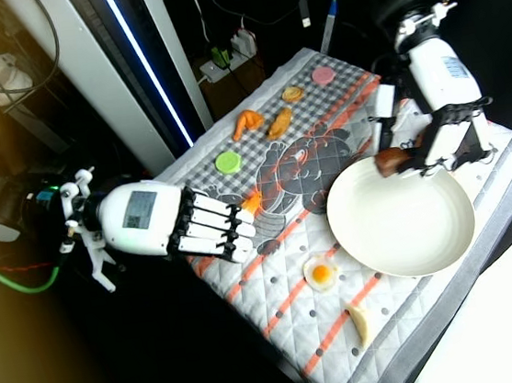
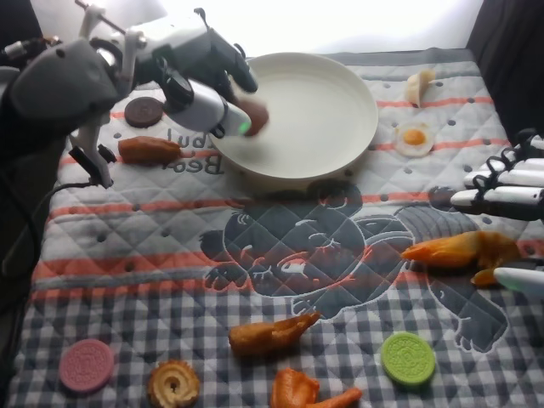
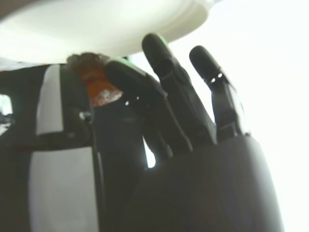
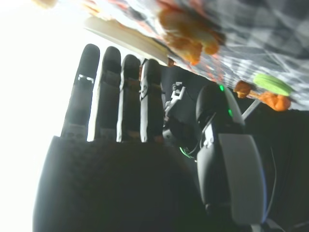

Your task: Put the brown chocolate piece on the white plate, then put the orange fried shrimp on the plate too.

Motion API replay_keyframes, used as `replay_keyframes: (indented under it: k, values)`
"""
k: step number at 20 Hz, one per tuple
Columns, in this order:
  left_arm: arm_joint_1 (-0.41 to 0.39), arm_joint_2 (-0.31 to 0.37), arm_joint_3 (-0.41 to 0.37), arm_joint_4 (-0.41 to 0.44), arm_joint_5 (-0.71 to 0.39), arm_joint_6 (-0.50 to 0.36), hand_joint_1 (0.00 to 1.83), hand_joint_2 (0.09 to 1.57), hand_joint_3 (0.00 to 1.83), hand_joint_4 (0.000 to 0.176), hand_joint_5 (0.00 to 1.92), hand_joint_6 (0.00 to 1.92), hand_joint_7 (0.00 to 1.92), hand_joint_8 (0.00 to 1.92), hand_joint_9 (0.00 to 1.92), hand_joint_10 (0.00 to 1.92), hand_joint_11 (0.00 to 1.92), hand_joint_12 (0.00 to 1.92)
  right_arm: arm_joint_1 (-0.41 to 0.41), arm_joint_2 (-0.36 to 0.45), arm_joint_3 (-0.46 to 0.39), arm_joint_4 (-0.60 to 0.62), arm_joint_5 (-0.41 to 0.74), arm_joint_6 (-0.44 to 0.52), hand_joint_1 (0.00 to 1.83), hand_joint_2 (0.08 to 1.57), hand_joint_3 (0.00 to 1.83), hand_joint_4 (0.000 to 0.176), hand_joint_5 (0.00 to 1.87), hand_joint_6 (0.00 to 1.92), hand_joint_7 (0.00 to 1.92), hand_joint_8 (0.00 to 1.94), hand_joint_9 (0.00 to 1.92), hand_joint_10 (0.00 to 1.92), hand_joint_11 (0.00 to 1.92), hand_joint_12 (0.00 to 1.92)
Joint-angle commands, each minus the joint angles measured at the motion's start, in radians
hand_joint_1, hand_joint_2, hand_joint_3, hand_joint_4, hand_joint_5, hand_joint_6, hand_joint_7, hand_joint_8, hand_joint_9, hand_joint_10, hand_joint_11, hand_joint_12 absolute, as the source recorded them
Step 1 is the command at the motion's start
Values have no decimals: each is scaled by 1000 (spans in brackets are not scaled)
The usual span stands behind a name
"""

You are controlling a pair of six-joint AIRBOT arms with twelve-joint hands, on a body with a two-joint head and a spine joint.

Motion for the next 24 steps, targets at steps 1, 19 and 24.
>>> replay_keyframes:
  k: [1,19,24]
  values:
    - [-11,-2,-14,30,-88,-6,870,1022,0,95,506,3,688,16,635,1,94,989,14,-4,7,7,108,0,441,1292,0,4,481,3,438,4,435,8,98,875]
    - [547,528,-634,430,-819,-752,886,961,1,51,373,4,466,6,454,11,0,1128,69,-59,50,15,18,-1,836,1110,0,0,624,3,655,7,584,19,50,1071]
    - [560,549,-641,443,-833,-780,860,947,1,93,386,7,519,7,496,31,0,1119,81,-75,57,8,-8,-2,1210,1081,9,0,911,740,1096,716,1135,190,674,1257]
